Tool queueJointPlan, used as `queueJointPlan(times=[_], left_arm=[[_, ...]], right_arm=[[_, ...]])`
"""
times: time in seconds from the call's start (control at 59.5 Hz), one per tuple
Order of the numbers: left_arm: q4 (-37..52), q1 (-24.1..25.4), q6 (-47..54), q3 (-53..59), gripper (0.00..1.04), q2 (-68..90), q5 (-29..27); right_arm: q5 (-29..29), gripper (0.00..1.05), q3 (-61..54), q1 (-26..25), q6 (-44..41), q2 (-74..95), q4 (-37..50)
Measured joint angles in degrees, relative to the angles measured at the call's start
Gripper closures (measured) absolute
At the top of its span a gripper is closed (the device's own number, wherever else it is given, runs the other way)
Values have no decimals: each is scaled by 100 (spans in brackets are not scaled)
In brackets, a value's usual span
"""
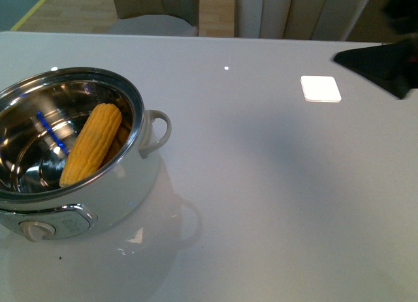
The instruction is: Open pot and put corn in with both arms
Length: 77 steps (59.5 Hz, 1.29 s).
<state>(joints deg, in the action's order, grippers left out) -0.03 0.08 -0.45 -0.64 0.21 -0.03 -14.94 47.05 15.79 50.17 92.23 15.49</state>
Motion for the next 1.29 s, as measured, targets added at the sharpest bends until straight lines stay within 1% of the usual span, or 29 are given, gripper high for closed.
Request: queueJointPlan(times=[0.034, 0.168, 0.336, 0.403, 0.47, 0.504, 0.521, 0.538, 0.554, 0.571, 0.588, 0.605, 0.655, 0.672, 0.706, 0.756, 0.823, 1.042, 1.294], left_arm=[[0, 0, 0, 0, 7, 0, 2], [0, 0, 0, 0, 7, 0, 2], [0, 0, 0, 0, 7, 0, 2], [2, 0, 0, 0, 7, 0, 2], [0, 0, 0, 0, 7, 0, 2], [0, 0, 0, 0, 7, 0, 4], [0, 0, 0, 0, 7, 0, 0], [0, 0, 0, 0, 7, 0, 2], [0, 0, 0, 0, 7, 0, 4], [0, 0, 0, 0, 7, 0, 2], [2, 0, 0, 0, 7, 0, 0], [0, 0, 0, 0, 7, 0, 2], [0, 0, 0, 0, 7, 0, 0], [0, 0, 0, 0, 7, 0, 0], [0, 0, 0, 0, 7, 0, 0], [0, 0, 0, 0, 7, 0, 2], [0, 0, 0, 0, 7, 0, 2], [0, 0, 0, 0, 7, 0, 0], [0, 0, 0, 0, 7, 0, 0]], right_arm=[[76, 9, -251, -229, -249, -365, -107], [127, 9, -940, -837, -905, -1499, -503], [179, 9, -1641, -1572, -1725, -3012, -1375], [201, 9, -1749, -1733, -1926, -3429, -1606], [227, 9, -1757, -1779, -2092, -3622, -1604], [546, 12, -1930, -1720, -2337, -3633, -1093], [813, 16, -2111, -1681, -2647, -3648, -584], [942, 18, -2208, -1670, -2780, -3648, -330], [1126, 21, -2417, -1641, -2992, -3661, 181], [1167, 23, -2520, -1637, -3132, -3668, 422], [1329, 26, -2710, -1622, -3467, -3687, 857], [1377, 28, -2800, -1617, -3532, -3698, 1045], [1443, 37, -3156, -1613, -4072, -3812, 1792], [1453, 38, -3206, -1613, -4186, -3845, 1897], [1467, 45, -3344, -1609, -4409, -3989, 2155], [1473, 52, -3434, -1606, -4597, -4144, 2221], [1480, 65, -3595, -1604, -4774, -4365, 2223], [1480, 103, -4041, -1602, -4927, -4990, 1974], [1482, 103, -4341, -1602, -4981, -5772, 1488]])
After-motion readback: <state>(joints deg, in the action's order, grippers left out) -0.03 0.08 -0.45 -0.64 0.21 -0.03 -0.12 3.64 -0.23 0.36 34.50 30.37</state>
